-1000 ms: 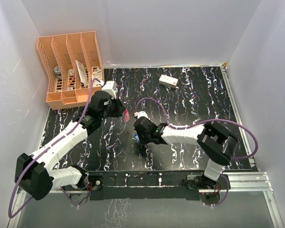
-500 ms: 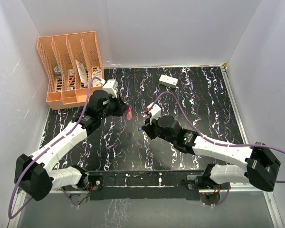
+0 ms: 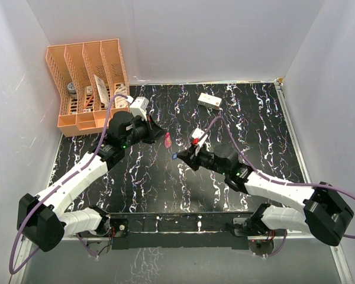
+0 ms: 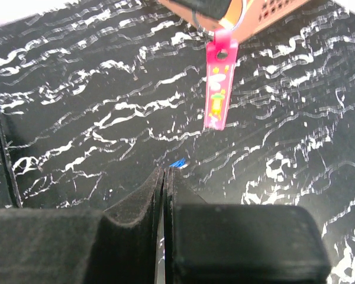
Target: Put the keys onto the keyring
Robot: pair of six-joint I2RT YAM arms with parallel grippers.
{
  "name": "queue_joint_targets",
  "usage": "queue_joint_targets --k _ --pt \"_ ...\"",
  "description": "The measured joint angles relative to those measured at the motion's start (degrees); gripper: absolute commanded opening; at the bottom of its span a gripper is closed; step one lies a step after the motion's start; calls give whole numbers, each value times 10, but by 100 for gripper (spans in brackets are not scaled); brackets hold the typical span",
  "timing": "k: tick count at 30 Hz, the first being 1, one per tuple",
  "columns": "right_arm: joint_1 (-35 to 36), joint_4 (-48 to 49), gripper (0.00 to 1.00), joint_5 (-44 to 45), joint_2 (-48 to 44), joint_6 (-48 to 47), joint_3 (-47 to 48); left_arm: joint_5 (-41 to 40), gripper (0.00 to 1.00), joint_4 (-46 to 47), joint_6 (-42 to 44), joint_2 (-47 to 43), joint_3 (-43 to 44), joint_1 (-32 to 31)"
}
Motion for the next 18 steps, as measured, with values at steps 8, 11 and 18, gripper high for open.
queue_joint_targets --k 8,11,18 --pt "-72 105 0 -160 41 5 -18 11 0 12 -2 -8 -11 0" --pt "-72 125 0 -191 51 5 -18 12 0 12 -2 -9 -14 0" --pt "-72 72 0 -185 107 17 33 -5 0 3 0 -18 -15 0"
